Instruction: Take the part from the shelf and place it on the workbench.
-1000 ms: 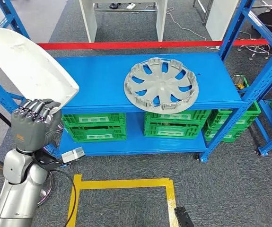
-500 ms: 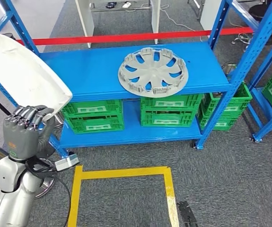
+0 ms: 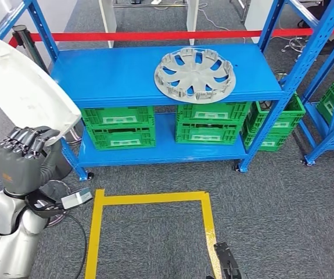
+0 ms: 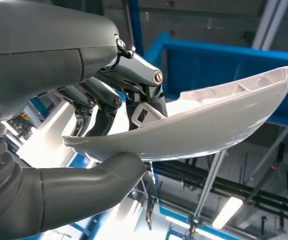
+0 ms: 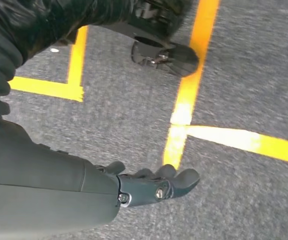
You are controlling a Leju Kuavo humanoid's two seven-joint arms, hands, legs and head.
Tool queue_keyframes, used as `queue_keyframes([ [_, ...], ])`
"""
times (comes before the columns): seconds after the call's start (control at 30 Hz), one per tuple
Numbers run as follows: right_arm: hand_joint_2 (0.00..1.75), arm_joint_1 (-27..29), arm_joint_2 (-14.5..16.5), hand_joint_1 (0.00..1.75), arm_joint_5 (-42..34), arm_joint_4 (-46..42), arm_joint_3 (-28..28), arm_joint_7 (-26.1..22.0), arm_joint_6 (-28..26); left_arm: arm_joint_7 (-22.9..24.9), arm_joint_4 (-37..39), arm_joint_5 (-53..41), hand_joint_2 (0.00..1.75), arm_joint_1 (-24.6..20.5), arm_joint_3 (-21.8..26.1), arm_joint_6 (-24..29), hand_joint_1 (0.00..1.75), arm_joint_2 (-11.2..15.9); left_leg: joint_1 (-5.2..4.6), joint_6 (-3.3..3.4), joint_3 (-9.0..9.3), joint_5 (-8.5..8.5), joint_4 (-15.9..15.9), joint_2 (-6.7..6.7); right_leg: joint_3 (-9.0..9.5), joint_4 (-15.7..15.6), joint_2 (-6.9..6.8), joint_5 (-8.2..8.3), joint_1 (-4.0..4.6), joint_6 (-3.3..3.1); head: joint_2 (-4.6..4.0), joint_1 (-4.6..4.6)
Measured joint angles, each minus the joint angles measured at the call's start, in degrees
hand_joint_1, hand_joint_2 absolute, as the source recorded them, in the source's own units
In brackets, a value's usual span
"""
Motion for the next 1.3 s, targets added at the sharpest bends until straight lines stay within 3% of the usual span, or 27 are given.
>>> queue_keyframes([
  [0.07, 1.75, 0.12, -0.01, 0.0, 0.65, -0.42, -0.16, 0.39, 0.27, -1.01, -1.21, 1.01, 1.75, 1.37, 1.59, 0.0, 1.75, -0.04, -0.26, 0.43, -1.77, 1.35, 0.1, 0.25, -1.66, 7.3, -0.01, -5.69, 0.03, 0.15, 0.0, 0.34],
  [0.1, 1.75, 0.22, -0.01, 0.0, 0.82, -0.57, -0.2, 0.51, 0.31, -1.36, -1.71, 1.4, 1.75, 2.07, 2.38, 0.0, 1.75, -0.04, -0.4, 0.49, -2.65, 2.01, 0.18, 0.35, -1.99, 10.57, -0.02, -6.82, 0.04, 0.19, 0.0, 0.38],
  [0.13, 1.75, 0.32, -0.01, 0.0, 0.95, -0.71, -0.22, 0.62, 0.33, -1.6, -2.08, 1.63, 1.75, 2.64, 3.03, -0.01, 1.75, -0.04, -0.53, 0.54, -3.58, 2.68, 0.3, 0.41, -1.72, 12.61, -0.02, -6.62, 0.07, 0.16, 0.0, 0.38],
  [0.17, 1.75, 0.42, -0.01, 0.0, 1.03, -0.84, -0.23, 0.69, 0.34, -1.74, -2.4, 1.75, 1.75, 3.05, 3.56, -0.01, 1.75, -0.04, -0.65, 0.51, -4.52, 3.32, 0.44, 0.41, -0.52, 12.68, -0.02, -5.21, 0.12, 0.03, 0.0, 0.38],
  [0.23, 1.75, 0.45, -0.03, 0.0, 1.09, -1.14, -0.26, 0.72, 0.34, -1.84, -2.98, 1.84, 1.75, 3.66, 4.31, -0.01, 1.75, -0.04, -0.82, 0.32, -6.18, 4.45, 0.76, 0.37, 4.62, 7.12, -0.02, -2.31, 0.36, -0.59, 0.0, 0.36],
  [0.3, 1.75, 0.31, -0.1, 0.0, 1.12, -1.52, -0.31, 0.72, 0.34, -1.87, -3.53, 1.88, 1.75, 4.01, 4.86, 0.0, 1.75, 0.01, -1.0, -0.1, -7.29, 5.49, 1.07, 0.38, 11.01, -1.85, -0.1, -2.68, 0.73, -1.22, 0.0, 0.34],
  [0.37, 1.75, 0.21, -0.16, 0.0, 1.16, -1.79, -0.34, 0.71, 0.34, -1.87, -3.9, 1.91, 1.75, 4.13, 5.19, 0.0, 1.75, 0.04, -1.03, -0.56, -7.94, 6.78, 1.0, 0.45, 13.69, -6.61, -0.08, -3.78, 0.99, -1.38, 0.0, 0.3],
  [0.43, 1.75, 0.41, -0.18, 0.0, 1.16, -1.85, -0.4, 0.74, 0.37, -1.88, -4.12, 1.9, 1.75, 4.37, 5.51, 0.0, 1.75, 0.07, -0.97, -1.14, -8.6, 7.16, 0.85, 0.35, 12.87, -7.24, -0.11, -2.9, 0.77, -1.71, 0.0, 0.3],
  [0.47, 1.75, 0.53, -0.19, 0.0, 1.15, -1.86, -0.44, 0.77, 0.38, -1.89, -4.19, 1.91, 1.75, 4.51, 5.68, 0.0, 1.75, 0.14, -0.91, -1.51, -9.09, 5.89, 1.75, 0.22, 12.33, -7.3, -0.2, -2.26, 0.61, -2.09, 0.0, 0.21],
  [0.5, 1.75, 0.63, -0.19, 0.0, 1.15, -1.87, -0.48, 0.78, 0.39, -1.89, -4.23, 1.92, 1.75, 4.62, 5.86, 0.0, 1.75, 0.22, -0.81, -1.88, -9.85, 3.57, 3.98, 0.08, 11.72, -7.34, -0.32, -1.66, 0.44, -2.51, 0.0, 0.05],
  [0.57, 1.75, 0.68, -0.2, 0.0, 1.16, -1.95, -0.52, 0.79, 0.39, -1.89, -4.25, 1.93, 1.75, 4.78, 6.07, -0.01, 1.75, 0.32, -0.44, -2.48, -11.71, -2.02, 11.65, -0.06, 10.4, -6.85, -0.43, -0.83, 0.42, -3.01, 0.0, -0.27],
  [0.6, 1.75, 0.69, -0.2, 0.0, 1.16, -1.98, -0.53, 0.79, 0.39, -1.89, -4.25, 1.92, 1.75, 4.87, 6.08, -0.01, 1.75, 0.33, -0.26, -2.7, -12.34, -3.66, 15.39, -0.07, 9.6, -6.51, -0.46, -0.49, 0.41, -3.05, 0.0, -0.34],
  [0.63, 1.75, 0.69, -0.2, 0.0, 1.16, -2.01, -0.55, 0.79, 0.39, -1.89, -4.25, 1.92, 1.75, 4.95, 6.09, -0.01, 1.75, 0.35, -0.09, -2.88, -12.26, -4.03, 17.62, -0.07, 8.79, -6.09, -0.49, -0.2, 0.39, -3.02, 0.0, -0.33],
  [0.67, 1.75, 0.7, -0.2, 0.0, 1.16, -2.02, -0.56, 0.79, 0.39, -1.89, -4.25, 1.92, 1.75, 4.99, 6.1, -0.01, 1.75, 0.38, 0.1, -3.03, -11.17, -3.29, 17.67, -0.07, 7.98, -5.59, -0.5, 0.05, 0.34, -2.94, 0.0, -0.34],
  [0.7, 1.75, 0.71, -0.2, 0.0, 1.16, -2.04, -0.57, 0.79, 0.39, -1.89, -4.25, 1.92, 1.75, 4.99, 6.1, -0.01, 1.75, 0.41, 0.27, -3.13, -9.12, -1.91, 15.54, -0.08, 7.22, -5.06, -0.48, 0.23, 0.28, -2.83, 0.0, -0.35],
  [0.73, 1.75, 0.71, -0.2, 0.0, 1.17, -2.08, -0.58, 0.79, 0.39, -1.91, -4.26, 1.92, 1.75, 4.97, 6.11, -0.01, 1.75, 0.44, 0.44, -3.2, -6.47, -0.84, 11.82, -0.14, 6.51, -4.49, -0.45, 0.37, 0.21, -2.69, 0.0, -0.35],
  [0.8, 1.75, 0.67, -0.2, 0.0, 1.29, -2.17, -0.59, 0.81, 0.37, -2.36, -4.34, 2.03, 1.75, 4.98, 6.25, 0.0, 1.75, 0.45, 0.39, -3.04, -2.12, -0.45, 4.89, -0.49, 5.35, -3.56, -0.33, 0.74, 0.26, -2.16, 0.0, -0.36],
  [0.87, 1.75, 0.75, -0.2, 0.0, 1.52, -2.24, -0.6, 0.92, 0.36, -3.44, -4.5, 2.42, 1.75, 5.12, 6.83, 0.0, 1.75, 0.4, 0.1, -2.59, -1.02, -0.97, 2.59, -0.78, 4.67, -3.29, -0.23, 1.41, 0.3, -1.37, 0.0, -0.34],
  [0.93, 1.75, 1.03, -0.2, 0.0, 1.82, -2.29, -0.6, 1.08, 0.37, -4.54, -4.68, 2.91, 1.75, 5.28, 7.75, 0.0, 1.75, 0.28, 0.08, -1.66, -1.52, -0.45, 2.25, -0.64, 4.22, -3.19, -0.14, 1.6, 0.22, -0.64, 0.0, -0.32],
  [0.97, 1.75, 1.15, -0.2, 0.0, 2.01, -2.3, -0.6, 1.14, 0.37, -4.96, -4.75, 3.08, 1.75, 5.35, 8.24, 0.0, 1.75, 0.2, 0.14, -1.01, -1.94, -0.01, 2.07, -0.52, 3.64, -2.39, -0.09, 0.49, 0.2, -0.39, 0.0, -0.25],
  [1.03, 1.75, 1.24, -0.2, 0.0, 2.33, -2.33, -0.6, 1.19, 0.26, -5.55, -4.9, 3.24, 1.75, 5.64, 9.23, 0.0, 1.75, 0.01, 0.19, 0.19, -3.14, 1.15, 1.85, -0.3, 1.88, 2.35, -0.03, -4.39, 0.18, -0.18, 0.0, -0.05],
  [1.1, 1.75, 1.24, -0.2, 0.0, 2.57, -2.45, -0.6, 1.38, 0.12, -5.84, -5.01, 3.38, 1.75, 6.06, 10.18, 0.0, 1.75, -0.06, -0.05, 0.62, -4.68, 2.34, 1.93, -0.25, 0.21, 9.6, -0.03, -8.91, 0.21, -0.09, 0.0, 0.07],
  [1.13, 1.75, 1.26, -0.2, 0.0, 2.7, -2.6, -0.6, 1.58, 0.07, -5.87, -5.04, 3.43, 1.75, 6.24, 10.62, 0.0, 1.75, -0.08, -0.2, 0.68, -5.51, 2.98, 1.99, -0.24, 0.12, 12.12, -0.03, -9.37, 0.23, -0.09, 0.0, 0.07],
  [1.17, 1.75, 1.28, -0.2, 0.0, 2.84, -2.83, -0.6, 1.83, 0.06, -5.82, -5.04, 3.47, 1.75, 6.37, 11.0, 0.0, 1.75, -0.08, -0.35, 0.68, -6.31, 3.58, 2.08, -0.23, 0.7, 13.07, -0.03, -8.55, 0.26, -0.17, 0.0, 0.07],
  [1.2, 1.75, 1.27, -0.2, 0.0, 2.97, -3.14, -0.6, 2.09, 0.07, -5.6, -5.04, 3.52, 1.75, 6.51, 11.35, 0.0, 1.75, -0.04, -0.5, 0.63, -7.15, 4.21, 2.17, -0.23, 2.29, 12.02, -0.03, -6.76, 0.31, -0.39, 0.0, 0.07],
  [1.23, 1.75, 1.21, -0.2, 0.0, 3.04, -3.47, -0.6, 2.33, 0.08, -5.25, -5.04, 3.69, 1.75, 6.63, 11.69, 0.0, 1.75, 0.09, -0.64, 0.56, -7.94, 4.86, 2.25, -0.24, 4.78, 9.16, -0.04, -4.98, 0.4, -0.74, 0.0, 0.07],
  [1.3, 1.75, 0.96, -0.17, 0.0, 3.06, -4.02, -0.64, 2.57, 0.09, -4.44, -5.04, 4.28, 1.75, 6.79, 12.31, 0.0, 1.75, 0.6, -0.94, 0.17, -9.11, 6.13, 2.41, -0.24, 11.35, 0.13, -0.08, -4.32, 0.72, -1.55, 0.0, 0.01],
])
